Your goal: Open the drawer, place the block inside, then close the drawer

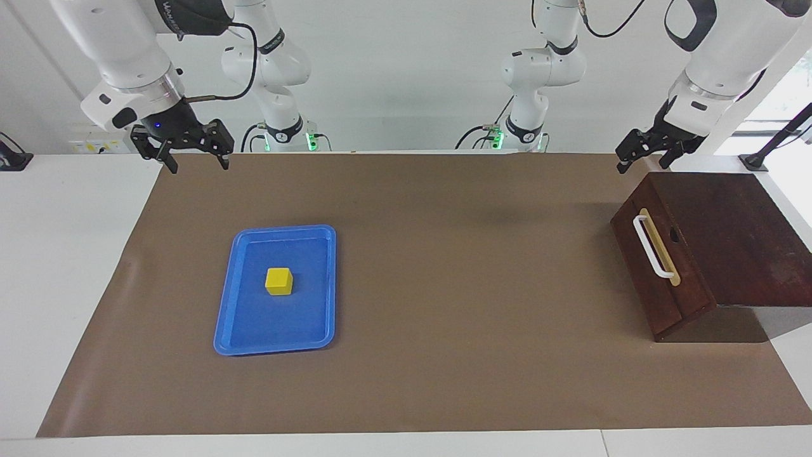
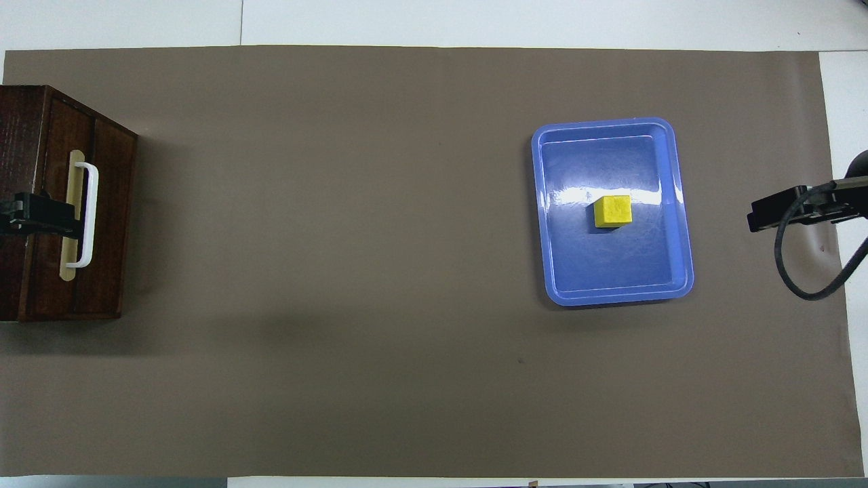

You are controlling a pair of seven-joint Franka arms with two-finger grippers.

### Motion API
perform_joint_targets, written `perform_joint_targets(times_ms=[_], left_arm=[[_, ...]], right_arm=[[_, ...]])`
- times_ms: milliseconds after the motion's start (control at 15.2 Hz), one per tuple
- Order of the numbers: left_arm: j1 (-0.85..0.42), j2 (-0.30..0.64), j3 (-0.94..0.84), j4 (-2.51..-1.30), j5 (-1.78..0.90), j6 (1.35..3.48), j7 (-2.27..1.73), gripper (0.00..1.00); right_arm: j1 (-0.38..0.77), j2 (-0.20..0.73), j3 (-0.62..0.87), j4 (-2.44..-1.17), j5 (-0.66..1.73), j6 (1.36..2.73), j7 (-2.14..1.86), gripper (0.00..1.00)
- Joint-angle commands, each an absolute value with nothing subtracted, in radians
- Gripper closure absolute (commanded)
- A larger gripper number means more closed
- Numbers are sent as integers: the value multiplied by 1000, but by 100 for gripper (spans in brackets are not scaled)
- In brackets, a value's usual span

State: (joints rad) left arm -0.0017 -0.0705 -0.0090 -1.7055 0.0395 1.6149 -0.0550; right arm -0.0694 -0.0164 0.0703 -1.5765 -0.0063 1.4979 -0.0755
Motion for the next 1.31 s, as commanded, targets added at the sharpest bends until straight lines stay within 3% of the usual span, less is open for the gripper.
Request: perform_joint_targets(times_ms=[0, 459, 722, 1050, 1247], left_arm=[[-6, -75, -11, -1808, 84, 1759, -55, 0], [-81, 107, -12, -1850, 281, 1994, -161, 0], [-61, 121, -11, -1966, 373, 2175, -153, 0], [-31, 123, -11, -1976, 379, 2186, -138, 0], [-8, 124, -12, -1982, 379, 2207, -110, 0]], right_arm=[[-84, -38, 77, -1611, 14, 1532, -92, 0], [-72, -91, 86, -1833, 15, 1713, -35, 0], [-41, 39, 89, -1853, 15, 1839, 76, 0], [6, 138, 90, -1965, 15, 2115, 170, 0], [6, 207, 91, -1959, 32, 2166, 164, 0]])
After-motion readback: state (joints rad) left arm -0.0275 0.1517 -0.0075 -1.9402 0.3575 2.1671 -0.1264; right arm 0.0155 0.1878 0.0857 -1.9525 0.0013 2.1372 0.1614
